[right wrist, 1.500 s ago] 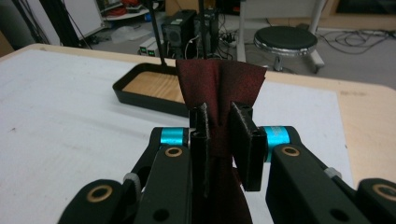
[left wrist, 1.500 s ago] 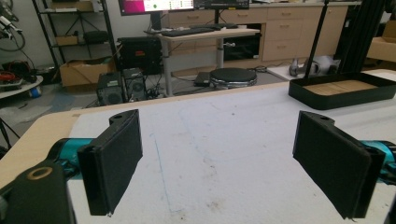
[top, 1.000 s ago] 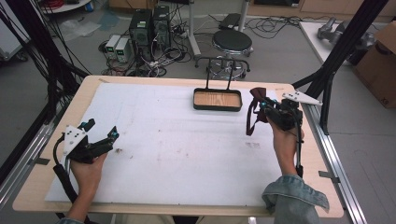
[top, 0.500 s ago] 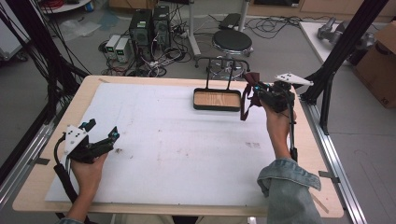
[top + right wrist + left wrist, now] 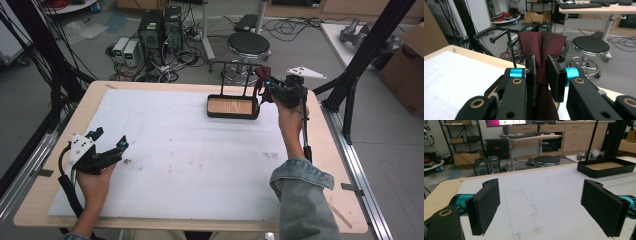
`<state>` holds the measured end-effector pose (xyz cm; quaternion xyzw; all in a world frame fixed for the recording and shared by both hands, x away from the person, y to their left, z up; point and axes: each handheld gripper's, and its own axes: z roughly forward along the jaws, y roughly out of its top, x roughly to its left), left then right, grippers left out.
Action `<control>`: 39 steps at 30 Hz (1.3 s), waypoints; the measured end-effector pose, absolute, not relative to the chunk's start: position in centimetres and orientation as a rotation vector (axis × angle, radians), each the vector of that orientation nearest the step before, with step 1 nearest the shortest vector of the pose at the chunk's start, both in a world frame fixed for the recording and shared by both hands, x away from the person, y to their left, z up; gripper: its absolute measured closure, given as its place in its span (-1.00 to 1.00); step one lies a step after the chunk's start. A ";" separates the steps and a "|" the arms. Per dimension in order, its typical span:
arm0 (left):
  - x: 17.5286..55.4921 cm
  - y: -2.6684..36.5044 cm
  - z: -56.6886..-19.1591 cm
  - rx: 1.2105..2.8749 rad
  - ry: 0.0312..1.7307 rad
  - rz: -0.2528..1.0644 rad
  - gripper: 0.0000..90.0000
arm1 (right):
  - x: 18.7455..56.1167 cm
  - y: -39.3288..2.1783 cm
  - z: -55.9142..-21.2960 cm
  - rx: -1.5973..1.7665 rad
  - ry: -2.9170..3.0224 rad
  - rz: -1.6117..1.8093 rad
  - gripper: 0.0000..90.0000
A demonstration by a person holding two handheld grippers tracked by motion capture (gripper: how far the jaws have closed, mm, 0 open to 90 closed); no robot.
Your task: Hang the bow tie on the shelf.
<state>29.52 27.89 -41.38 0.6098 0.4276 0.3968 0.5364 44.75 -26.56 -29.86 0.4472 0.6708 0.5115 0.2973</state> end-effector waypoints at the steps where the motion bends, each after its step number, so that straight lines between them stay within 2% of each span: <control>1: 29.5 27.9 -41.4 1.451 1.018 0.945 -0.64 | 44.8 -26.6 -29.9 1.189 1.783 1.360 0.73; 14: 29.4 28.1 -41.5 1.452 1.022 0.941 -0.65 | 46.8 -26.6 -29.2 1.179 1.746 1.349 0.73; 27: 29.5 28.0 -41.6 1.461 1.019 0.932 -0.64 | 48.8 -28.8 -31.1 1.312 1.711 1.310 0.73; 39: 29.4 28.0 -41.6 1.457 1.017 0.932 -0.64 | 49.3 -29.1 -31.8 1.349 1.723 1.259 0.73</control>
